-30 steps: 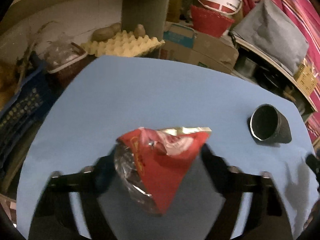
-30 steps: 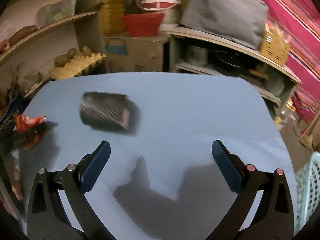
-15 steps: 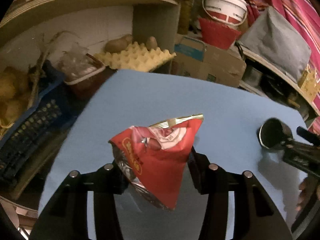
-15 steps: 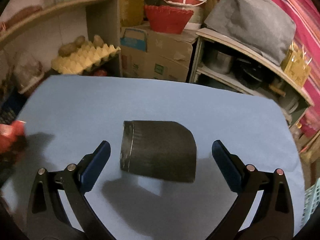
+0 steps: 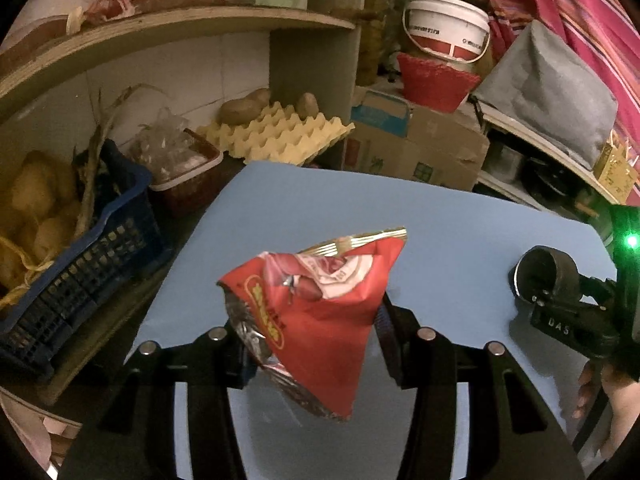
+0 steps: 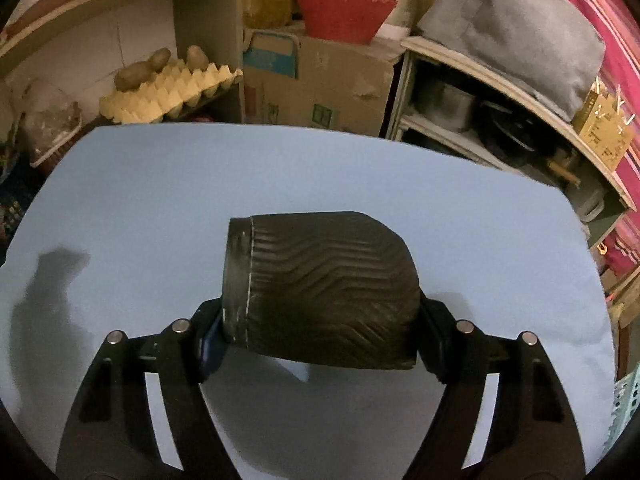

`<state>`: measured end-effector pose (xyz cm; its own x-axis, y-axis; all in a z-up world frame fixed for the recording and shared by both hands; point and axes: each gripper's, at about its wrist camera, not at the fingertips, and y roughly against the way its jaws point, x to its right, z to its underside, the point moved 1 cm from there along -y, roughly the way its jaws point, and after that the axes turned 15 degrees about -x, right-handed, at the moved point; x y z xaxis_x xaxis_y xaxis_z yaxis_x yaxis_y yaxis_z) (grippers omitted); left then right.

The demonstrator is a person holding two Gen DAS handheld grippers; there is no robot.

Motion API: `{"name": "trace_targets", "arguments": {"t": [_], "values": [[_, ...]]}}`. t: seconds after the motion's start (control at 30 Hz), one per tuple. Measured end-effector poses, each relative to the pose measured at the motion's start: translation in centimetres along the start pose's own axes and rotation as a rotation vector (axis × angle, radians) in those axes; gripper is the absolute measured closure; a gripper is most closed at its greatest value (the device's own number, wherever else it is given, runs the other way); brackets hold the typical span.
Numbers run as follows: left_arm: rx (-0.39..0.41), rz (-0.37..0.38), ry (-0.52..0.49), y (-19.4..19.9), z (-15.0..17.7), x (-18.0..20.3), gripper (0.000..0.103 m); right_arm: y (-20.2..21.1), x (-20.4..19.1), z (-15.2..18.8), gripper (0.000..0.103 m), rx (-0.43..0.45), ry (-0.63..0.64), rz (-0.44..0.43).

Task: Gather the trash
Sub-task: 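Grasp the red wrapper with the left tool while the right tool grasps the black cup, then carry the red wrapper and black cup over the light blue basket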

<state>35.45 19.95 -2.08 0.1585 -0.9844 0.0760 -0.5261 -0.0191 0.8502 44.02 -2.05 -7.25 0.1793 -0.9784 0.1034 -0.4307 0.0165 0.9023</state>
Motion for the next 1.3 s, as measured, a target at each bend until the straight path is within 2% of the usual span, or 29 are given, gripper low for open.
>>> {"name": "trace_targets", "arguments": {"t": [0.2, 0.37, 0.53, 0.73, 0.83, 0.97, 1.17, 1.3], "values": [[0.015, 0.006, -0.015, 0.9, 0.3, 1.7, 0.054, 5.2, 4.5, 3.5, 0.028, 0.071, -0.04, -0.01], [0.021, 0.018, -0.037, 2.0, 1.1, 4.0, 0.054, 10.0, 10.3, 8.6, 0.028, 0.133, -0.103, 0.05], [0.044, 0.054, -0.071, 4.4, 2.1, 7.7, 0.054, 13.6, 17.3, 14.4, 0.028, 0.152, -0.204, 0.122], [0.058, 0.089, -0.142, 6.0, 3.2, 13.1, 0.054, 15.5, 23.5, 20.1, 0.028, 0.148, -0.292, 0.187], [0.064, 0.091, -0.186, 6.4, 3.9, 16.1, 0.054, 15.8, 26.5, 22.5, 0.028, 0.153, -0.354, 0.17], [0.092, 0.07, -0.242, 7.2, 5.1, 20.0, 0.054, 16.2, 29.5, 24.9, 0.028, 0.153, -0.395, 0.172], [0.113, 0.113, -0.3, 8.2, 6.9, 25.1, 0.054, 17.7, 34.0, 28.0, 0.028, 0.168, -0.449, 0.174], [0.131, 0.126, -0.38, 8.8, 8.7, 29.6, 0.054, 18.7, 37.2, 30.0, 0.028, 0.185, -0.51, 0.176]]}}
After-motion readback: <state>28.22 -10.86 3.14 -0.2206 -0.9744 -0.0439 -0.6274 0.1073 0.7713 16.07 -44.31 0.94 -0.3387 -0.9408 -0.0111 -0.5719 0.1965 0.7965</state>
